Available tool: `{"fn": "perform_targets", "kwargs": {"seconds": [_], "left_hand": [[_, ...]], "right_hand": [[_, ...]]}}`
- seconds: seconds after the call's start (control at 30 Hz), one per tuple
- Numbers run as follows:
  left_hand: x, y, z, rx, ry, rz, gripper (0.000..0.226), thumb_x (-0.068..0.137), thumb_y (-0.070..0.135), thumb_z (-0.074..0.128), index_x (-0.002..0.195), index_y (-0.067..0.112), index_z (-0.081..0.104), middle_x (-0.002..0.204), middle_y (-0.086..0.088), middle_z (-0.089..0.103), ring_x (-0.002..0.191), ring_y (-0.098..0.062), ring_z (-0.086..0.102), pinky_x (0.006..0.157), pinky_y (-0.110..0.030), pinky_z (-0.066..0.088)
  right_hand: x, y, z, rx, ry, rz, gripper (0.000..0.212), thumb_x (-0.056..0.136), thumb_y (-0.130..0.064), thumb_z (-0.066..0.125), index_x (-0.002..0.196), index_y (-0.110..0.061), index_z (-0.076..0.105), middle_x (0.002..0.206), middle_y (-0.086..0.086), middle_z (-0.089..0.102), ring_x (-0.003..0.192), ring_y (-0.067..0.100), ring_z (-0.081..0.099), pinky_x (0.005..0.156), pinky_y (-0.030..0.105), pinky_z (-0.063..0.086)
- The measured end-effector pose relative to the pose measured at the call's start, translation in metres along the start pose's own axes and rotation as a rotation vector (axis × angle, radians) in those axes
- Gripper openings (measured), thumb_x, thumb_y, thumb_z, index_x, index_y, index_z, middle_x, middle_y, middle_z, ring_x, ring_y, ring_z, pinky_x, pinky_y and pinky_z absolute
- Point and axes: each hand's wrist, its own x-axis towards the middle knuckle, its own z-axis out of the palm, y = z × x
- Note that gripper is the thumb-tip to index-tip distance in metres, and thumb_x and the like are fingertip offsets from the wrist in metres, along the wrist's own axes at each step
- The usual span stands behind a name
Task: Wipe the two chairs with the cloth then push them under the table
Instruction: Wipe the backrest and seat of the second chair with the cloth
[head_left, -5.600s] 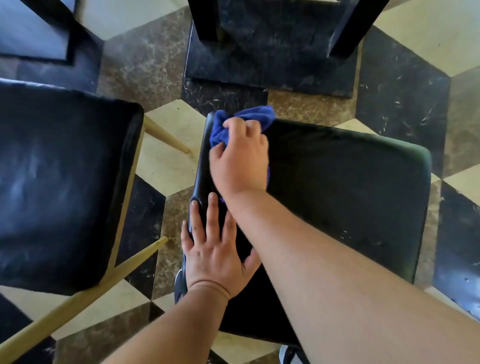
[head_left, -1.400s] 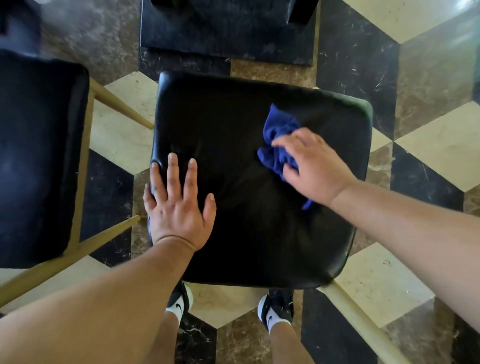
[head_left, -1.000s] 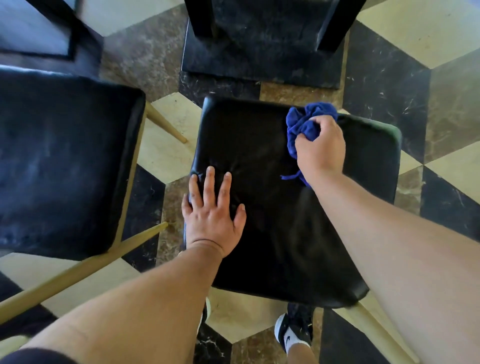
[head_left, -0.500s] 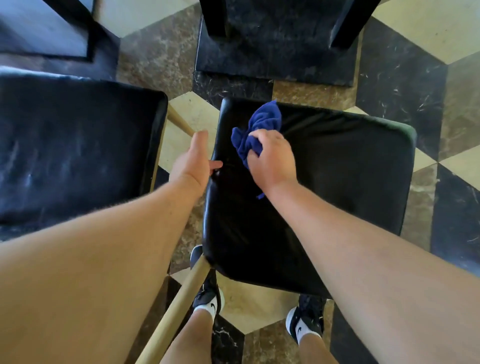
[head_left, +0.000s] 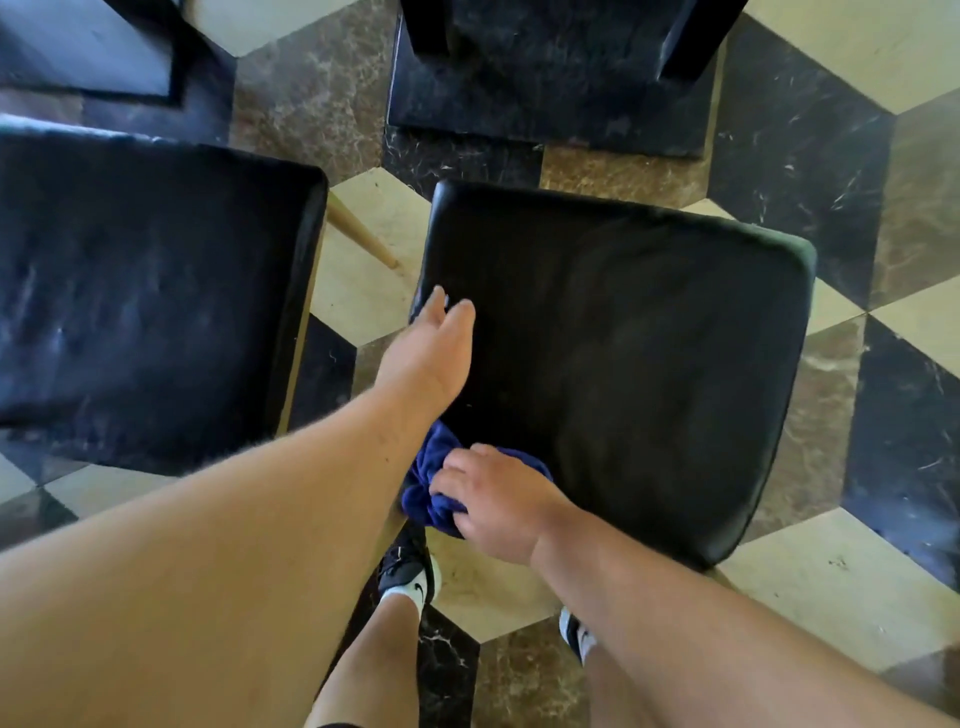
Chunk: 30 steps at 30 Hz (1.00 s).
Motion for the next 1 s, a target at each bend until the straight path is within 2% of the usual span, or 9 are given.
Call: {"fn": "perform_targets", "kwargs": {"seconds": [0.1, 0.23, 0.37, 0.53, 0.6, 0.7, 0.77, 0.9, 1.0], "left_hand": [[-0.009, -0.014, 0.034, 0.186, -0.016, 0.023, 0.073, 0.106, 0.049, 0.031, 0.168, 0.030, -0.003, 0.176, 0.006, -0.010, 0.160, -0.025, -0.014, 0.128, -0.049, 0.000], [-0.011, -0.034, 0.063, 0.412, 0.109, 0.079, 0.081, 0.104, 0.056, 0.029, 0.163, 0.031, -0.022, 0.171, 0.004, -0.030, 0.155, -0.023, -0.031, 0.126, -0.044, -0.013], [-0.009, -0.042, 0.085, 0.487, 0.247, 0.101, 0.077, 0.103, 0.057, 0.014, 0.161, 0.027, -0.027, 0.169, 0.002, -0.035, 0.154, -0.024, -0.035, 0.126, -0.046, -0.017], [-0.003, -0.051, 0.101, 0.508, 0.399, 0.111, 0.075, 0.105, 0.055, 0.016, 0.163, 0.026, -0.021, 0.173, 0.000, -0.027, 0.156, -0.024, -0.030, 0.128, -0.049, -0.013], [-0.002, -0.054, 0.104, 0.510, 0.421, 0.113, 0.075, 0.105, 0.054, 0.018, 0.164, 0.025, -0.018, 0.174, -0.001, -0.024, 0.157, -0.025, -0.027, 0.128, -0.050, -0.011], [-0.002, -0.053, 0.104, 0.519, 0.417, 0.107, 0.075, 0.105, 0.053, 0.019, 0.165, 0.024, -0.015, 0.173, -0.001, -0.025, 0.157, -0.026, -0.028, 0.128, -0.050, -0.012], [-0.003, -0.049, 0.102, 0.531, 0.385, 0.094, 0.075, 0.104, 0.054, 0.016, 0.164, 0.024, -0.017, 0.172, 0.000, -0.029, 0.156, -0.025, -0.031, 0.127, -0.050, -0.014], [-0.007, -0.042, 0.090, 0.529, 0.277, 0.083, 0.077, 0.103, 0.054, 0.015, 0.162, 0.024, -0.025, 0.169, -0.001, -0.035, 0.153, -0.026, -0.037, 0.125, -0.048, -0.020], [-0.009, -0.037, 0.077, 0.507, 0.172, 0.074, 0.078, 0.104, 0.055, 0.018, 0.156, 0.026, -0.033, 0.165, 0.000, -0.041, 0.152, -0.027, -0.038, 0.124, -0.047, -0.021]], "right_hand": [[-0.028, 0.027, -0.022, -0.123, -0.099, -0.093, 0.027, 0.092, -0.016, 0.062, 0.119, -0.015, 0.063, 0.115, 0.005, 0.058, 0.105, 0.028, 0.051, 0.091, 0.045, 0.048], [-0.054, 0.075, -0.074, -0.262, -0.075, -0.029, 0.031, 0.090, -0.022, 0.060, 0.120, -0.019, 0.066, 0.120, 0.005, 0.060, 0.105, 0.030, 0.054, 0.092, 0.046, 0.049], [-0.059, 0.126, -0.145, -0.198, 0.186, 0.209, 0.026, 0.082, -0.020, 0.062, 0.106, -0.018, 0.072, 0.108, 0.008, 0.063, 0.099, 0.036, 0.060, 0.087, 0.049, 0.052], [-0.036, 0.167, -0.205, -0.132, 0.499, 0.447, 0.017, 0.081, -0.013, 0.063, 0.095, -0.020, 0.069, 0.096, 0.008, 0.063, 0.092, 0.035, 0.063, 0.079, 0.042, 0.051], [-0.022, 0.173, -0.209, -0.033, 0.642, 0.541, 0.014, 0.083, -0.013, 0.062, 0.094, -0.021, 0.065, 0.104, 0.010, 0.065, 0.097, 0.033, 0.063, 0.083, 0.043, 0.051], [-0.007, 0.163, -0.192, 0.008, 0.808, 0.673, 0.028, 0.087, -0.014, 0.063, 0.115, -0.016, 0.068, 0.121, 0.010, 0.062, 0.109, 0.032, 0.060, 0.093, 0.039, 0.049], [-0.007, 0.141, -0.169, -0.023, 0.765, 0.637, 0.027, 0.085, -0.013, 0.063, 0.112, -0.014, 0.069, 0.114, 0.014, 0.064, 0.105, 0.035, 0.060, 0.091, 0.040, 0.048], [-0.033, 0.086, -0.109, 0.066, 0.568, 0.470, 0.010, 0.078, -0.009, 0.064, 0.086, -0.016, 0.067, 0.091, 0.011, 0.062, 0.089, 0.036, 0.060, 0.081, 0.047, 0.050], [-0.061, 0.047, -0.061, 0.100, 0.356, 0.494, 0.019, 0.083, -0.014, 0.063, 0.101, -0.018, 0.069, 0.105, 0.005, 0.063, 0.098, 0.032, 0.060, 0.087, 0.046, 0.050]]}}
